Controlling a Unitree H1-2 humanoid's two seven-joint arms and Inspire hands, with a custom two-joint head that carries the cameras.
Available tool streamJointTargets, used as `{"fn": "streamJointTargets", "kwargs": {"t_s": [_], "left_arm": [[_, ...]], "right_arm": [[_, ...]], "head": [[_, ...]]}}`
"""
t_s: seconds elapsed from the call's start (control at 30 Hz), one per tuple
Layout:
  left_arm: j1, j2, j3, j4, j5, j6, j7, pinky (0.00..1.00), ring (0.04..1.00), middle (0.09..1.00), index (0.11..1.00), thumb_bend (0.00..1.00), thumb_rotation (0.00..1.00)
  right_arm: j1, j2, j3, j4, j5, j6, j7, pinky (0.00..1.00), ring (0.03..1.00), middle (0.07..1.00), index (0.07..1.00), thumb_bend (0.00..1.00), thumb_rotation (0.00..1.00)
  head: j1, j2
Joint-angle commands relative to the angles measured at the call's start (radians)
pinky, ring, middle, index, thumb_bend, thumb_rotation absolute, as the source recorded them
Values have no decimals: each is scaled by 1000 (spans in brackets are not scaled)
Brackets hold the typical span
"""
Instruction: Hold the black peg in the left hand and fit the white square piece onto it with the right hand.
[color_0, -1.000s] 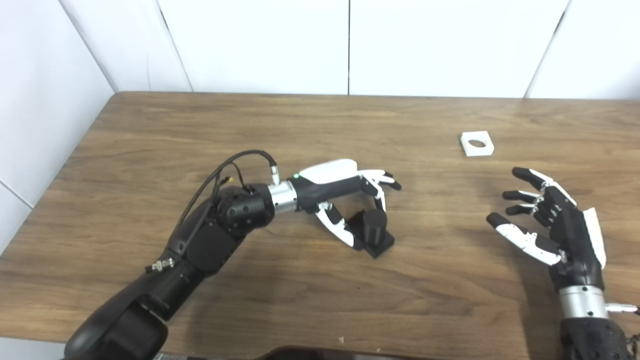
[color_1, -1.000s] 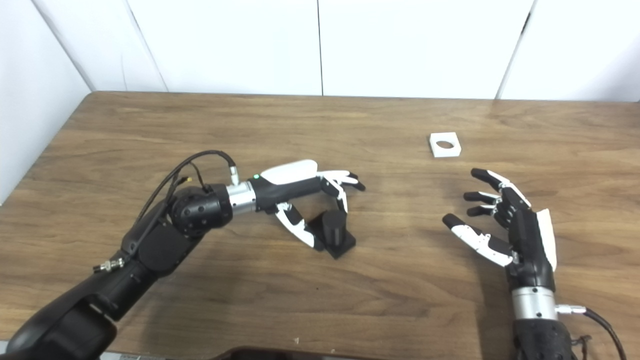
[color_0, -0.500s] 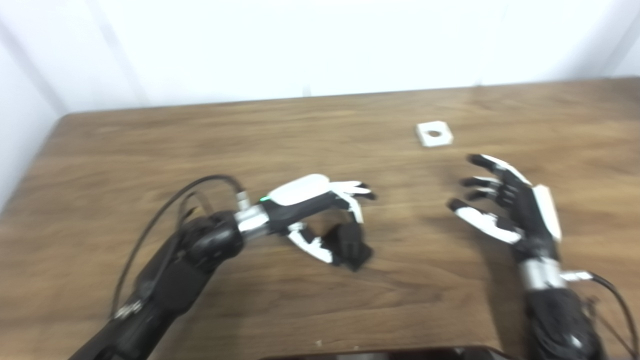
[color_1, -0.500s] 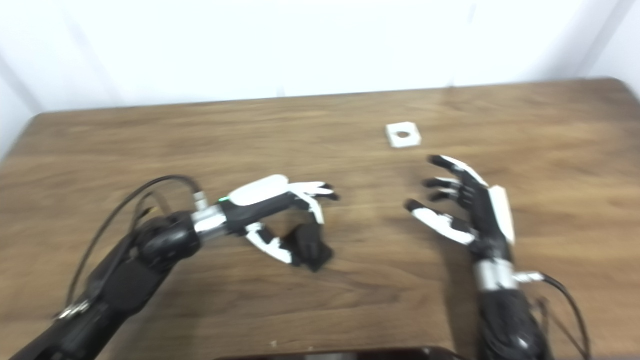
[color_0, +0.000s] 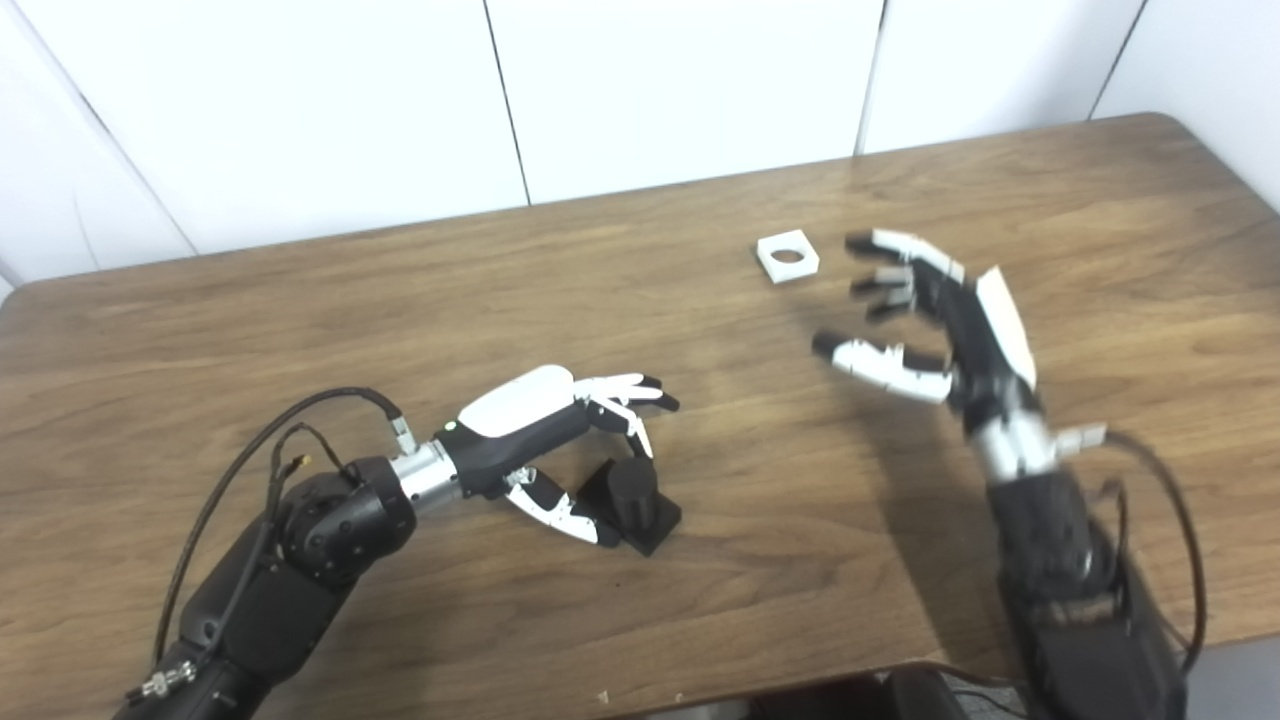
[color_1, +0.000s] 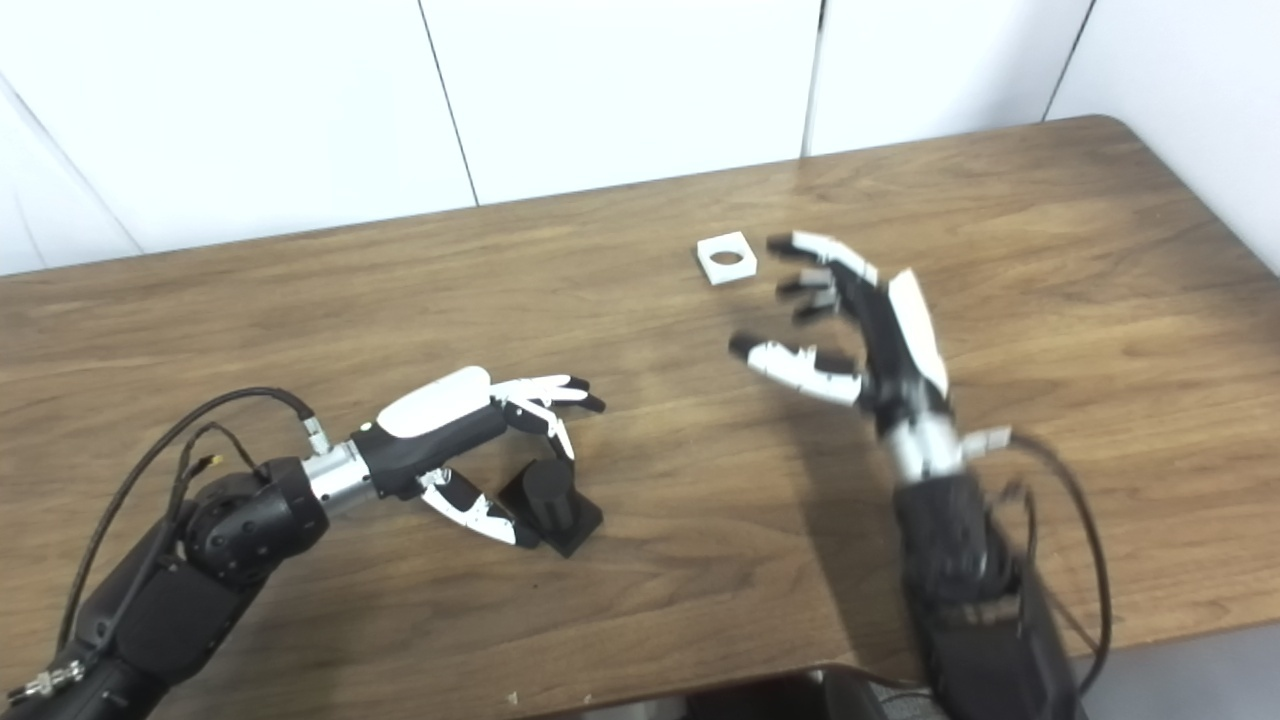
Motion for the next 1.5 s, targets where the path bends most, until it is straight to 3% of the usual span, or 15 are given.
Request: {"fn": "streamJointTargets", "kwargs": {"t_s": [0.0,0.07,0.1,0.17,0.23,0.5,0.8,1.0,1.23,1.47], "left_arm": [[-3,40,-22,33,32,17,-32,926,965,908,493,520,75],[-3,42,-23,33,31,17,-33,929,966,908,493,520,76],[-3,44,-24,35,30,17,-33,935,967,910,493,520,75],[-3,46,-26,36,30,17,-33,937,968,911,493,520,74],[-2,46,-26,34,32,17,-33,924,965,913,493,520,74],[3,43,-27,35,32,17,-40,913,963,916,494,520,74],[11,42,-25,33,28,17,-47,921,963,917,494,520,73],[8,44,-24,37,22,17,-52,928,967,919,494,520,73],[9,44,-20,31,24,17,-55,924,964,919,494,520,73],[6,39,-20,36,25,17,-55,919,964,918,494,520,76]], "right_arm": [[-95,-60,-5,-24,-55,23,17,626,714,778,748,628,256],[-147,-100,9,-9,-95,55,41,658,740,791,754,626,265],[-178,-121,19,2,-116,74,57,727,810,824,746,639,260],[-240,-157,43,26,-151,116,100,753,856,850,739,647,264],[-305,-187,70,61,-170,145,142,669,851,853,726,674,225],[-487,-268,181,281,-233,144,226,634,823,843,716,720,199],[-577,-299,269,448,-268,142,283,685,830,863,734,713,204],[-633,-293,340,560,-303,146,323,860,904,893,752,734,264],[-681,-284,394,673,-292,142,371,950,948,935,779,683,237],[-698,-271,428,757,-264,122,417,998,975,961,802,721,233]], "head": [[-6,-3],[-11,-7],[-15,-10],[-21,-11],[-24,-12],[-33,-17],[-15,-18],[-7,-15],[3,-13],[20,-12]]}}
